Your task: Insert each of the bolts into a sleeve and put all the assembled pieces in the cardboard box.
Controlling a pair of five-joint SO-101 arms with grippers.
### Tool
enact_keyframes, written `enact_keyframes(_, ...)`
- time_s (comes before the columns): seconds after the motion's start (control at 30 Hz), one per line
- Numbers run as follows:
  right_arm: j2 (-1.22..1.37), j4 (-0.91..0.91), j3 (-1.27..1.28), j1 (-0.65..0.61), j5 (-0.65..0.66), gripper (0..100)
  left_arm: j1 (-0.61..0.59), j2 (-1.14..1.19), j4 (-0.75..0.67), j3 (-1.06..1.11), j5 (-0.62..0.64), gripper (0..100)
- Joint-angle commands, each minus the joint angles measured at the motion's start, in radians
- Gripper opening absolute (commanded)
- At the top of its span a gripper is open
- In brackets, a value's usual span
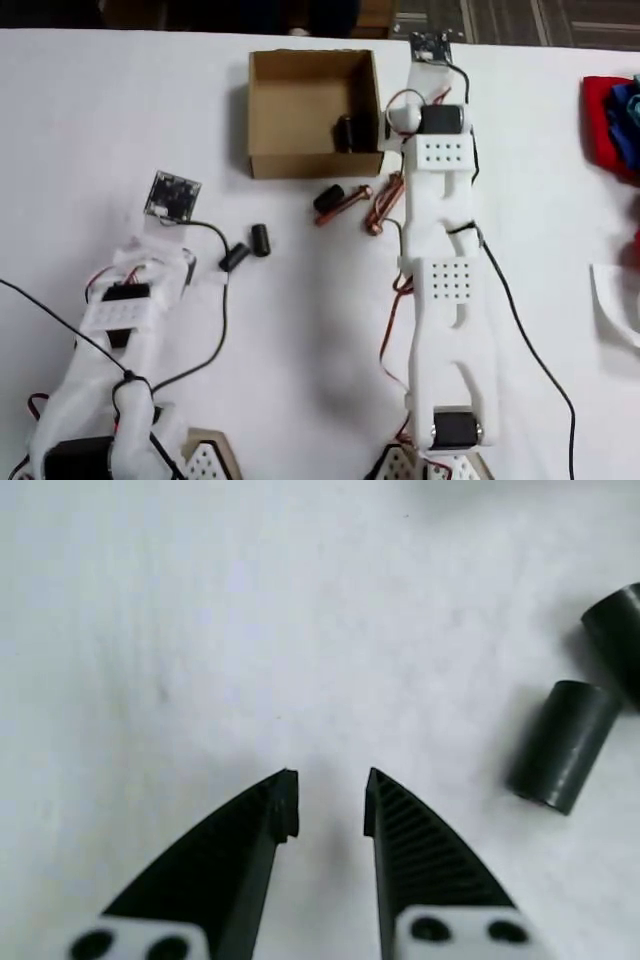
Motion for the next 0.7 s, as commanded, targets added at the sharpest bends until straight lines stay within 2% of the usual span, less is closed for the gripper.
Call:
enact_keyframes(0.0, -0.185, 0.163, -0.041, -0.059, 0.011, 3.4, 0.003, -0.003, -0.023, -0.002, 0.006, 14)
enact_keyframes(0.13, -0.271, 0.173, 0.020, -0.125, 0.011, 3.3, -0.048, -0.005, -0.048, -0.005, 0.017, 14)
enact_keyframes(0.37, -0.403, 0.171, 0.377, -0.344, 0.011, 3.5, -0.242, -0.003, -0.176, -0.002, 0.316, 14)
enact_keyframes(0.5, -0.435, 0.170, 0.598, -0.464, 0.011, 3.5, -0.247, -0.003, -0.180, -0.002, 0.354, 14)
enact_keyframes(0.67, -0.423, 0.150, 0.643, -0.550, 0.005, 5.3, -0.221, -0.003, -0.178, -0.002, 0.354, 14)
